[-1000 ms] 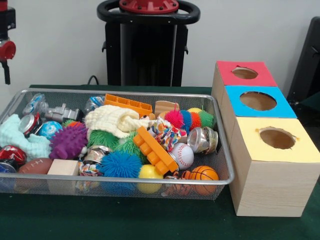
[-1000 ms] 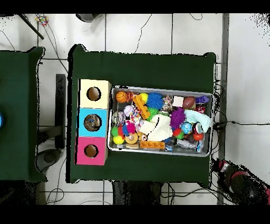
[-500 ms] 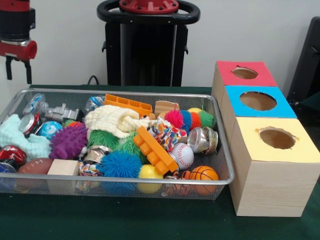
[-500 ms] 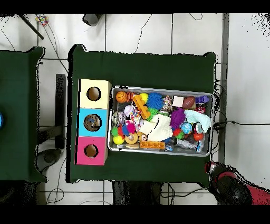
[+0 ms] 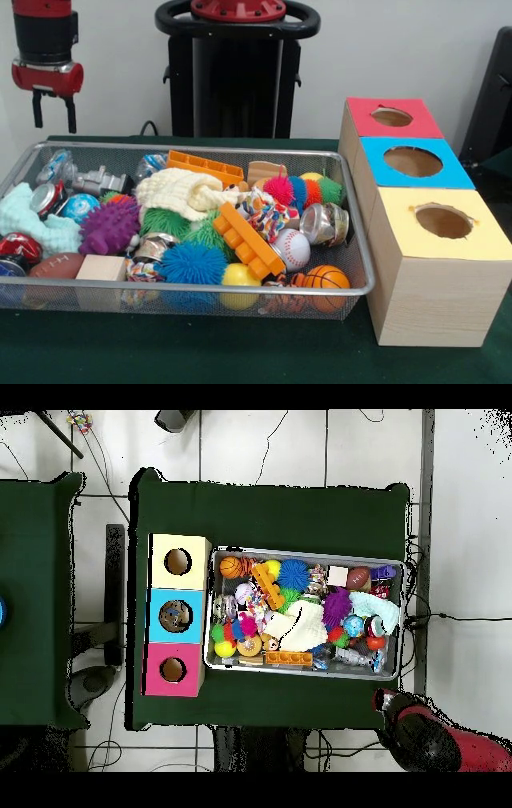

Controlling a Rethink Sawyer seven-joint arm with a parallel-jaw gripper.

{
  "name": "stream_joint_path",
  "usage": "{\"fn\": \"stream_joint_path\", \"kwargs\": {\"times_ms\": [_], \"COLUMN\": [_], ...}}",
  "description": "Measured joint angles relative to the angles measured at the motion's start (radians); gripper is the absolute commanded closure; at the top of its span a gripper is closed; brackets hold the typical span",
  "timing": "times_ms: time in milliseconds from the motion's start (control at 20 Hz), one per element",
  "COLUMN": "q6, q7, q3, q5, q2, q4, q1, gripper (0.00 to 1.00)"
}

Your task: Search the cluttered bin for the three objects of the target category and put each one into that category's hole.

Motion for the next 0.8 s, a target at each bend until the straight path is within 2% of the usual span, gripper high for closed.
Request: {"fn": "stream_joint_path", "kwargs": {"times_ms": [450,800], "q6": [0.0,0.003], "q7": [0.0,0.0], "q3": [0.0,0.006], "q5": [0.006,0.038], "q2": [-0.001,-0.006], "q4": [0.009,0.008], "q1": [0.0,0.0], "gripper": [0.0,0.0]}}
